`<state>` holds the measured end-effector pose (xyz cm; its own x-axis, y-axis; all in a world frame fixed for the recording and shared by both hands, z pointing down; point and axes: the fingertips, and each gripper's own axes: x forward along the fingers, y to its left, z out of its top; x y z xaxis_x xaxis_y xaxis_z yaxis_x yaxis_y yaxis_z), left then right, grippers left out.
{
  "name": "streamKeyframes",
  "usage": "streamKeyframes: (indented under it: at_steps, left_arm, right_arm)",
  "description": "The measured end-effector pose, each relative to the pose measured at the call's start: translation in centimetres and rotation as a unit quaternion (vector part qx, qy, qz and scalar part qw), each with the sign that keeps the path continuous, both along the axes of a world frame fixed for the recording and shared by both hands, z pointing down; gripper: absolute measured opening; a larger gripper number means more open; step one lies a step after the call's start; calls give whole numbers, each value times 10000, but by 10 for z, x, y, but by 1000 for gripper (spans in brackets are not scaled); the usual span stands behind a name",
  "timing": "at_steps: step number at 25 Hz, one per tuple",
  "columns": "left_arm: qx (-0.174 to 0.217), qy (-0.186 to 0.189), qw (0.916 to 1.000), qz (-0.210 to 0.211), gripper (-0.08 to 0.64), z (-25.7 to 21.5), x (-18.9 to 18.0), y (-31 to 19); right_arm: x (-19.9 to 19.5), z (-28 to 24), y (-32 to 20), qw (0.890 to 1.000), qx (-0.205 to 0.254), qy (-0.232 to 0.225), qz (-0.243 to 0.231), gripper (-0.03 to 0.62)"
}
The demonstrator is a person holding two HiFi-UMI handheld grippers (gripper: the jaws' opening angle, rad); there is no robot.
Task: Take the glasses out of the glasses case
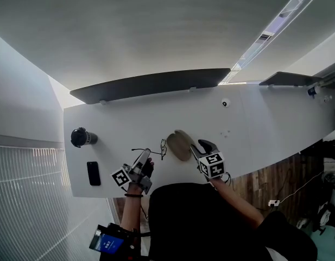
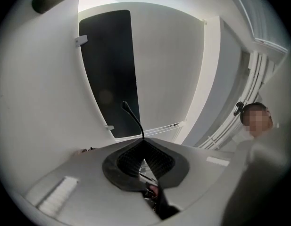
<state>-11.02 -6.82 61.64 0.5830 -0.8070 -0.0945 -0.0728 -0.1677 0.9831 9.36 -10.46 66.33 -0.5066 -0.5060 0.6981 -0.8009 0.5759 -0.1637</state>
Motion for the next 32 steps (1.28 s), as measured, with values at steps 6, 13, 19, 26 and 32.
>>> streamKeyframes:
  at_steps: [6, 13, 19, 26, 32]
  left_arm:
    - [577, 317, 9974, -279, 8, -31, -18, 12]
    - [943, 439, 9937, -409, 8, -54, -22, 32]
    - [1090, 327, 9918, -589, 9, -25, -35, 52]
    - [1310, 857, 9838, -878, 9, 20, -50, 57]
    - [1236, 1004, 9837, -834, 9, 58, -62, 66]
  right_arm:
    - [-31, -16, 16, 9937, -393, -986, -358, 169]
    - [-72, -39, 45, 9726, -583, -2030, -973, 169]
    - [-77, -32, 68, 9695, -705, -2030, -1181, 170]
    - [-60, -25, 86, 9754, -783, -1701, -1166, 169]
    - [-63, -22, 101, 9769, -856, -1566, -1177, 169]
